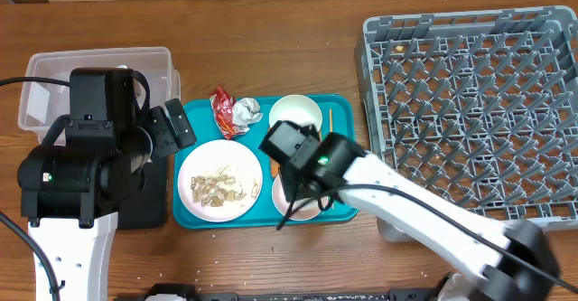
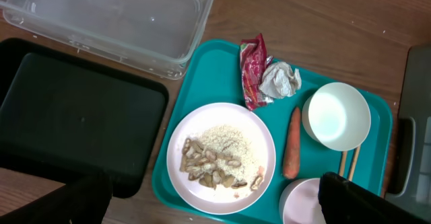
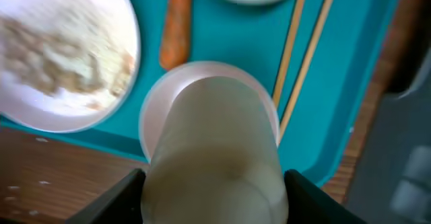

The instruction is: Sort waste into correct bins and load items into the dishwasher

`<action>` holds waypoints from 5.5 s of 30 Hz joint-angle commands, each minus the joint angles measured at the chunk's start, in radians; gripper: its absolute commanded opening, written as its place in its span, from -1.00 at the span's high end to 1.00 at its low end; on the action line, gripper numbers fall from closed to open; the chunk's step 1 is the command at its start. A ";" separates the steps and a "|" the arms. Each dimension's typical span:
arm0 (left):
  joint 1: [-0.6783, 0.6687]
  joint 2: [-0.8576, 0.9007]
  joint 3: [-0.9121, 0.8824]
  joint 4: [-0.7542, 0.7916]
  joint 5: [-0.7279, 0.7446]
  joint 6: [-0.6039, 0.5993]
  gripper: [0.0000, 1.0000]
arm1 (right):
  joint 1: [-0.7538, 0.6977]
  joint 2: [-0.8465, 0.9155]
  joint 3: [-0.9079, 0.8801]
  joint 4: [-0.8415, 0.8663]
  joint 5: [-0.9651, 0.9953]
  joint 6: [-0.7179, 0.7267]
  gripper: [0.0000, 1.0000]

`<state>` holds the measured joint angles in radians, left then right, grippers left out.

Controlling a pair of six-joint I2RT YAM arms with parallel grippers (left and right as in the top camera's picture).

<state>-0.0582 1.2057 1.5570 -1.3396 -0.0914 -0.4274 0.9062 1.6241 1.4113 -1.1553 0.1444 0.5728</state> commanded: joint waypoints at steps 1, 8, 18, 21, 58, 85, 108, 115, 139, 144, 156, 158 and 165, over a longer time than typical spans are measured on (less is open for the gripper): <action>0.005 0.001 0.018 0.001 -0.016 0.005 -1.00 | -0.037 -0.159 0.103 -0.047 0.134 0.005 0.01; 0.005 0.002 0.018 0.001 -0.016 0.005 -1.00 | -0.346 -0.375 0.129 -0.181 0.248 0.002 0.00; 0.005 0.002 0.018 0.002 -0.016 0.005 -1.00 | -0.740 -0.264 0.045 -0.129 0.009 -0.166 -0.01; 0.005 0.002 0.018 0.003 -0.015 0.004 -1.00 | -0.755 -0.180 0.032 -0.116 -0.065 -0.187 -0.01; -0.355 0.397 -0.122 0.261 0.159 0.033 -0.14 | -0.716 -0.473 0.073 -0.231 -0.409 -0.315 -0.44; -0.182 -0.087 0.356 -0.265 -0.028 0.050 -1.00 | -0.233 -0.018 -0.436 0.339 -0.217 -0.060 0.01; -0.182 -0.087 0.356 -0.265 -0.021 0.050 -1.00 | -0.236 -0.248 -0.079 0.010 0.230 -0.005 0.92; -0.182 -0.087 0.356 -0.265 -0.021 0.050 -1.00 | -0.330 -0.299 -0.049 -0.006 1.034 0.142 0.92; -0.182 -0.087 0.356 -0.265 -0.021 0.049 -1.00 | -0.760 0.248 -0.064 0.436 1.107 -0.136 0.92; -0.182 -0.087 0.356 -0.265 -0.021 0.049 -1.00 | -0.760 0.324 -0.064 0.418 1.107 -0.158 0.92; -0.182 -0.087 0.356 -0.265 -0.021 0.050 -1.00 | -0.542 0.326 -0.057 0.338 1.178 -0.213 -0.91; -0.182 -0.087 0.356 -0.265 -0.021 0.050 -1.00 | -0.507 0.316 -0.042 0.299 1.194 -0.211 -1.00; -0.182 -0.087 0.356 -0.265 -0.021 0.050 -1.00 | -0.360 0.198 0.090 0.154 0.910 -0.215 -1.00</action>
<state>-0.2420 1.1236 1.9110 -1.6054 -0.1024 -0.3897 0.4896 1.9266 1.4078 -0.9874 1.2316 0.3653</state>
